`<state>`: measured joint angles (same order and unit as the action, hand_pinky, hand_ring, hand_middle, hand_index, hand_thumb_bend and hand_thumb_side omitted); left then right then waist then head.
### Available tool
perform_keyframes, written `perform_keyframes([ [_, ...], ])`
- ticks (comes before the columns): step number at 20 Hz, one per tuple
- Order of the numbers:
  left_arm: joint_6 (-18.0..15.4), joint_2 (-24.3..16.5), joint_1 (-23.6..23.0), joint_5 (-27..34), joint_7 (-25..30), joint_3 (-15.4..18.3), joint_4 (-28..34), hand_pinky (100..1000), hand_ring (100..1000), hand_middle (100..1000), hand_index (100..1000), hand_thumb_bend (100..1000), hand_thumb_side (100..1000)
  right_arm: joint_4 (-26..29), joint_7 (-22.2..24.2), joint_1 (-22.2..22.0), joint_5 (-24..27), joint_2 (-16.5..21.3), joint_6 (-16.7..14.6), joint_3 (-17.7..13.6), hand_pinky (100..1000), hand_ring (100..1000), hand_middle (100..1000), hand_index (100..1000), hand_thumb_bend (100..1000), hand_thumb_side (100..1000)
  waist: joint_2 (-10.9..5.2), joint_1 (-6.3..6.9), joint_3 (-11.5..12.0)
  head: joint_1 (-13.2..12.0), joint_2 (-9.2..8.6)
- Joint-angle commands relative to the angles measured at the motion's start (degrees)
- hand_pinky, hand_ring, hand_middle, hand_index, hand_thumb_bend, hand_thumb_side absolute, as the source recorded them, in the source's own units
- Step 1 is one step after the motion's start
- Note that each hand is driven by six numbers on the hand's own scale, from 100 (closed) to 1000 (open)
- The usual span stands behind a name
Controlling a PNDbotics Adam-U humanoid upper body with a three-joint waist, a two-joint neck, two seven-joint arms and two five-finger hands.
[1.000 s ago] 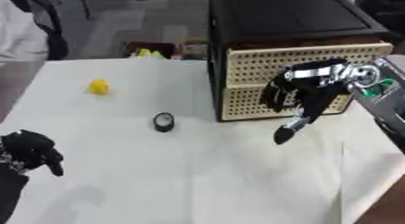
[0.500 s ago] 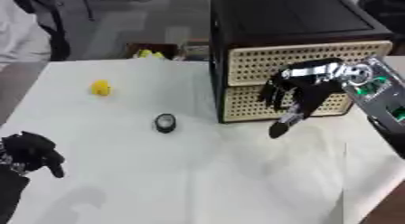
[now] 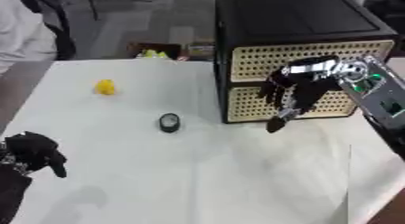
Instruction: Pick up objects from table and place into drawer.
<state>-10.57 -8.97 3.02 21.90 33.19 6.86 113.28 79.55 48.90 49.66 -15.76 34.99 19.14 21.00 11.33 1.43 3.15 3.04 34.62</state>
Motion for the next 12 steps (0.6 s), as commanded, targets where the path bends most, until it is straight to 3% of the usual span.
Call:
perform_keyframes([
  [1,0.09,-0.56,0.35,0.37,-0.03,0.15,1.31,476,588,623,712,112,1000,2.77,0.82,-0.46,1.4,2.52,0.21,-1.06,177,664,624,757,1000,404,-0.79,-0.06,-0.11,-0.61,-0.6],
  [8,0.54,-0.66,0.56,0.51,-0.43,0.45,1.31,478,588,622,712,114,1000,12.95,1.07,-7.17,6.14,7.22,0.41,-3.17,100,644,599,746,1000,428,-0.97,-0.42,-0.45,-1.88,-0.75],
  [12,0.99,-0.66,0.52,0.52,-0.68,0.62,1.31,479,587,622,712,116,1000,19.03,0.82,-11.35,8.78,8.8,0.4,-5.29,100,631,578,738,1000,460,-1.26,-0.62,-0.77,-2.74,-0.58],
])
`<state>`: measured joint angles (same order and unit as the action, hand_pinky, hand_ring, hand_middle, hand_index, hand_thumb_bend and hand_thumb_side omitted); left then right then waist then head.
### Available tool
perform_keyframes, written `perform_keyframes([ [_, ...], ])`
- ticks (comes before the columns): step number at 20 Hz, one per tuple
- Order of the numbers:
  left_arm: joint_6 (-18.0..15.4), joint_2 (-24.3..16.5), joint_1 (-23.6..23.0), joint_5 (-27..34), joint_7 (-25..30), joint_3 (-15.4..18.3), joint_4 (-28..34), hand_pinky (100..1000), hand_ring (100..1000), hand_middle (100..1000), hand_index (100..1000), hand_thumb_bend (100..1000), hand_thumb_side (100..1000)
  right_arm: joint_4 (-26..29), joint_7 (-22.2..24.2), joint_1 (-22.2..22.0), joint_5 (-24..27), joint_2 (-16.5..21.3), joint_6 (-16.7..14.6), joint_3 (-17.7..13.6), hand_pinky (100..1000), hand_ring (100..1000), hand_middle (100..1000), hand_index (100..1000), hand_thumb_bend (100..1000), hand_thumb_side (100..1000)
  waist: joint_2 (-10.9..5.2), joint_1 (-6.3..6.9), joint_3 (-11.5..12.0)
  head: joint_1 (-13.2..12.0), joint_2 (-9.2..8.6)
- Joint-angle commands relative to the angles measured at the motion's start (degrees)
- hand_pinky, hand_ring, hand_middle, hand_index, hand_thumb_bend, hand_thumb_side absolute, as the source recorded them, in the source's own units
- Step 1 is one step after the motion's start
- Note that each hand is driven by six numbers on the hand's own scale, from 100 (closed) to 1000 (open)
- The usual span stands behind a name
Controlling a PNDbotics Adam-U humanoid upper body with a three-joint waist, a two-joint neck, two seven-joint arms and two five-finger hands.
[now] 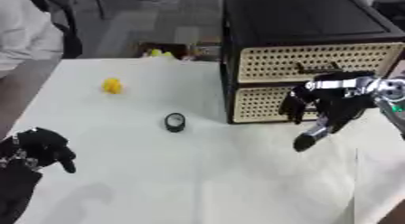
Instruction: Pick up objects from table and place into drawer.
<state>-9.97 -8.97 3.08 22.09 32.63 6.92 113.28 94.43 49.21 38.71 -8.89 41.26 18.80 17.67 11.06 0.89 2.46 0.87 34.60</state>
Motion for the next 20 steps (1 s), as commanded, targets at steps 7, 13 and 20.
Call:
perform_keyframes([
  [7,1.28,-0.42,0.5,0.56,-0.77,0.82,1.31,481,587,621,712,149,1000,14.19,-3.23,-6.39,5.95,-0.14,-0.47,-8.38,100,577,464,705,1000,611,-1.76,-0.09,-0.61,-1.73,0.54],
  [13,0.52,-1.0,0.78,2.2,-1.28,0.9,1.31,486,593,628,721,125,1000,20.01,-15.49,-9.38,9.86,-6.81,-8.41,-16.25,100,484,351,656,1000,541,-2.41,0.43,-1.11,-3.6,2.06],
  [20,-1.02,-2.39,1.55,5.03,0.1,0.26,1.31,500,600,640,730,108,1000,20.16,-49.91,-7.77,8.34,-10.71,-21.17,-18.26,100,480,399,651,1000,663,-3.2,0.98,-0.98,-3.84,3.17],
])
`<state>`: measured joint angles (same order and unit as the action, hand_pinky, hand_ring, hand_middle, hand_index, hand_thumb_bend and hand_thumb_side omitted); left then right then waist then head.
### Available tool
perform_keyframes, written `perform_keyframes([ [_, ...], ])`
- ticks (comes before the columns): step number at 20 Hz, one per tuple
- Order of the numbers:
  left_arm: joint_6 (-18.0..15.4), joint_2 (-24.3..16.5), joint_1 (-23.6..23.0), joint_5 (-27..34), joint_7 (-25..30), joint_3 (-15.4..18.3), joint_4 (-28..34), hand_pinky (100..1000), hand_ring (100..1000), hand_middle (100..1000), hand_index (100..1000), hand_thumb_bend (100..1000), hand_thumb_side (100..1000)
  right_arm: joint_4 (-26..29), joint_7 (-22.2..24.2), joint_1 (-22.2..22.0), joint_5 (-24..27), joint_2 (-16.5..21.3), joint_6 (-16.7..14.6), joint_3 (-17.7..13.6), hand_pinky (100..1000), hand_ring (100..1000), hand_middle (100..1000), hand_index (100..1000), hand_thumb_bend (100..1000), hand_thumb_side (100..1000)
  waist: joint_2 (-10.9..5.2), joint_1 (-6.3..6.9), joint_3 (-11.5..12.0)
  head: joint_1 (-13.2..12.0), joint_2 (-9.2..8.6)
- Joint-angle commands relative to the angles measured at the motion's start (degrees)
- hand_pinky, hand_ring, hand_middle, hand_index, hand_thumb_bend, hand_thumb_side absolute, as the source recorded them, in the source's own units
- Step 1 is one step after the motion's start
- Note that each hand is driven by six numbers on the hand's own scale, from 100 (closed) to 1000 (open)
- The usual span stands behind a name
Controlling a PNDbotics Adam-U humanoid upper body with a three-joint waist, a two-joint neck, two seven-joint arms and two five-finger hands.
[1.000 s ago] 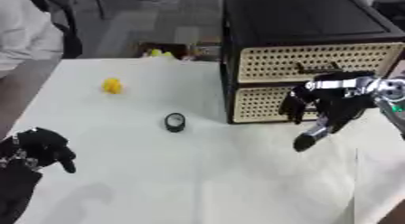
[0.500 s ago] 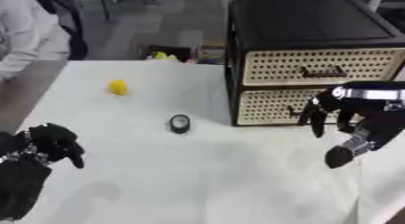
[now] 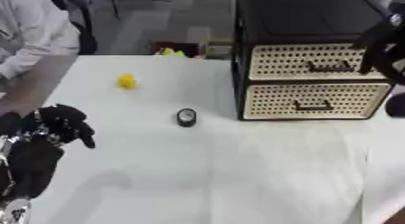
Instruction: Pick up objects from table and place into drawer.
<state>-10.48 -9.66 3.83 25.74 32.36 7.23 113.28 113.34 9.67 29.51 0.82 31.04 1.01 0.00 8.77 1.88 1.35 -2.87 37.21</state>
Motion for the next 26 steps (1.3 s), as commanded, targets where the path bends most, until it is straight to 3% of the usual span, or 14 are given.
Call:
perform_keyframes([
  [1,-0.8,-1.97,1.01,2.25,0.37,-0.2,1.31,500,601,640,731,105,1000,1.25,-14.48,1.81,-2.63,-1.26,-4.67,-0.36,100,484,408,653,1000,685,-1.1,0.11,0.28,0.0,0.7],
  [3,-1.45,-2.62,1.56,4.23,0.14,-0.44,1.31,500,603,641,734,100,1000,1.25,-21.41,2.54,-5.09,-2.95,-6.7,0.1,100,498,436,662,984,750,-1.45,0.34,0.57,0.2,1.1],
  [5,-1.87,-3.35,2.3,6.28,-0.5,-0.68,1.31,502,609,642,737,100,1000,1.25,-26.96,3.15,-7.67,-4.66,-8.23,0.48,171,517,467,677,944,808,-1.82,0.56,0.9,0.34,1.65],
  [8,-2.05,-4.39,3.55,8.76,-1.99,-1.04,1.31,512,621,649,746,100,1000,1.25,-32.03,3.74,-11.01,-6.97,-9.49,1.31,227,536,497,694,922,846,-2.3,0.87,1.34,0.3,2.07],
  [10,-2.8,-5.33,4.73,10.25,-2.47,-1.43,1.31,558,668,689,802,100,1000,1.25,-33.98,4.2,-12.61,-8.87,-10.22,1.7,310,571,547,730,897,900,-2.71,1.1,1.67,0.2,2.38],
  [14,-5.41,-7.14,6.71,11.64,-1.87,-1.99,1.31,613,733,729,840,100,1000,1.25,-35.79,4.45,-15.24,-12.25,-11.16,2.11,339,571,547,728,886,929,-3.46,1.31,1.98,0.41,2.46],
  [16,-7.24,-7.77,7.53,11.27,-1.23,-2.09,1.31,664,786,758,873,100,955,1.25,-36.24,4.38,-15.81,-13.19,-11.36,2.26,344,568,545,726,884,933,-3.7,1.31,2.04,0.64,2.39],
  [20,-11.15,-8.51,8.61,10.16,-0.44,-2.53,1.31,673,795,761,871,100,920,1.25,-36.5,4.32,-16.7,-14.2,-11.71,2.42,350,568,546,727,886,928,-3.91,1.13,2.21,1.73,2.2],
  [26,-12.17,-9.04,9.83,10.38,-2.01,-3.37,1.31,652,771,752,854,100,922,1.25,-36.5,4.41,-17.41,-14.91,-12.19,2.5,345,564,542,724,890,918,-3.68,0.75,2.74,1.96,1.54],
])
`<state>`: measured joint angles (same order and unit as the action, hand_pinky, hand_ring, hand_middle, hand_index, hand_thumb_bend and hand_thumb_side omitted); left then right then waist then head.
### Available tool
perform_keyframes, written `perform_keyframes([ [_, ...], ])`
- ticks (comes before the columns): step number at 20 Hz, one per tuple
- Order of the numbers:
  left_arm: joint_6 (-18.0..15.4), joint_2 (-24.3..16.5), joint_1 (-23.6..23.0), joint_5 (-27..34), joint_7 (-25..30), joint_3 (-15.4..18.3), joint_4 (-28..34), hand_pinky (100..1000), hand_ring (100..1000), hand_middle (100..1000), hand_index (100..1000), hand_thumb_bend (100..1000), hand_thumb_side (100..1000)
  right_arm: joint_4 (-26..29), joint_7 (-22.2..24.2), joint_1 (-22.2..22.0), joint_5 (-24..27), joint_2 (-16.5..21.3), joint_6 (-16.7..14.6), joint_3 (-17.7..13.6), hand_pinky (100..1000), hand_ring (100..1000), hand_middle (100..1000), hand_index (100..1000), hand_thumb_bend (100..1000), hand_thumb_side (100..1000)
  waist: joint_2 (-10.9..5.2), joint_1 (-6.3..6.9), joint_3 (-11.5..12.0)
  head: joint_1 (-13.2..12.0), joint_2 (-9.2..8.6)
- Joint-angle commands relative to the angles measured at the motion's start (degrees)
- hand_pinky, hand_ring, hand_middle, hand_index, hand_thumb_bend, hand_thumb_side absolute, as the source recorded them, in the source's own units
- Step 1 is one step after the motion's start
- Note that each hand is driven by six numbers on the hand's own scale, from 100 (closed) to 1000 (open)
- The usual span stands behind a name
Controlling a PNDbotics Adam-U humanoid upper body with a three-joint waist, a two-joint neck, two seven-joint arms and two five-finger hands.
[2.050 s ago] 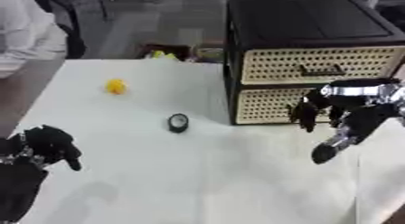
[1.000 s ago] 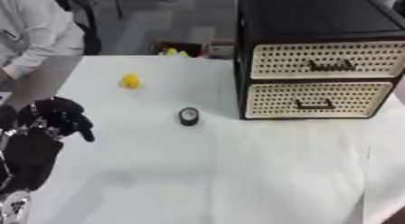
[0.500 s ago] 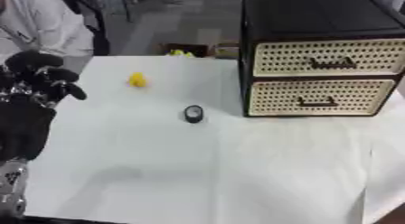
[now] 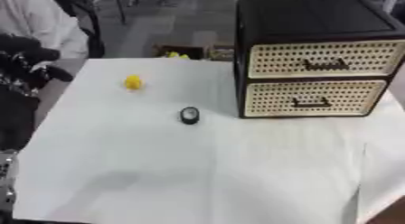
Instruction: Pick up objects from table and place into drawer.
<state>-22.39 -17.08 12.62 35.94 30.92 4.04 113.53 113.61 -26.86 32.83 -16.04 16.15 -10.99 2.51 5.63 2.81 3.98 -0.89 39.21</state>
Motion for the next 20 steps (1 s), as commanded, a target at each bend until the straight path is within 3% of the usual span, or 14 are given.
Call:
perform_keyframes([
  [1,-0.17,-1.65,1.23,0.2,-0.81,-0.21,1.06,650,768,752,854,100,919,0.98,0.01,1.13,-0.57,-0.18,-0.23,-0.05,347,564,542,724,889,920,-0.48,-0.27,0.21,-0.11,-0.62],
  [10,-2.37,-2.26,2.71,-0.88,-2.03,-0.33,1.06,644,762,753,857,100,871,0.98,0.02,0.99,-0.84,-0.78,-0.55,-0.28,338,557,536,721,894,906,-0.15,-0.86,1.04,-0.28,-1.47],
  [13,-8.08,-2.95,2.92,-3.79,-3.29,0.75,1.06,648,767,758,876,100,785,0.98,0.38,0.86,-0.94,-0.74,-0.69,-0.41,339,557,536,721,894,907,-0.08,-0.86,1.21,-0.28,-1.55],
  [20,-20.98,-4.89,3.46,-13.71,-9.82,0.48,1.06,669,792,770,902,100,699,0.98,-0.09,0.65,-1.08,-0.88,-0.5,-0.58,343,556,536,721,890,915,-0.11,-0.87,1.3,-0.17,-3.1],
])
